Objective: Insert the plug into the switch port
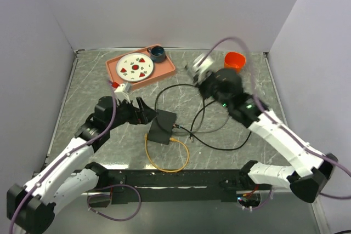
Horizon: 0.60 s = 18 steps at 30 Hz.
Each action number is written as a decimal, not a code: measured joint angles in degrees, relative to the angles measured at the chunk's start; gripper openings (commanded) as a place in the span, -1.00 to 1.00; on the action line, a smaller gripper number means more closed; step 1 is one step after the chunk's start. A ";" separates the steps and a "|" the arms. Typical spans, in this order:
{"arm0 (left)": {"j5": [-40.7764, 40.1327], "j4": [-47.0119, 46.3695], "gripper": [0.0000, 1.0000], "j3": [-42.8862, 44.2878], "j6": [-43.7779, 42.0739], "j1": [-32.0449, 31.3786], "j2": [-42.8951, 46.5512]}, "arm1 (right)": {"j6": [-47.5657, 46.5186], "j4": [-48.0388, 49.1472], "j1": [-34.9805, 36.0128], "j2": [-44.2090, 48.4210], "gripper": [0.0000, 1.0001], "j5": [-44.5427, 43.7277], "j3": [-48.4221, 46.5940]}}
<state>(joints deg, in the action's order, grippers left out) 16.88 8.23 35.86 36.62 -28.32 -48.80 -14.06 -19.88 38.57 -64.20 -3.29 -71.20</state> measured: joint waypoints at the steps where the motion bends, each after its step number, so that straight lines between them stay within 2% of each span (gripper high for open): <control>1: 0.50 -0.26 0.94 0.55 0.26 0.00 1.55 | -0.46 -0.50 2.49 -0.68 -1.00 0.81 3.45; 7: 4.31 -5.16 0.97 2.43 3.08 0.00 7.41 | -0.46 -1.03 12.46 -1.55 -1.00 3.52 16.55; 10: 5.92 -7.58 0.98 2.91 4.22 0.00 6.82 | 0.52 -0.48 14.84 -1.55 -1.00 4.37 17.94; 18: 7.93 -9.60 0.80 3.65 6.25 0.00 0.24 | 2.86 2.34 18.36 -1.53 -1.00 4.90 17.94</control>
<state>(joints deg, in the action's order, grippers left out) 24.82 -1.37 39.51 42.87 -28.32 -48.56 -11.20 -17.54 56.93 -65.73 1.61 -53.25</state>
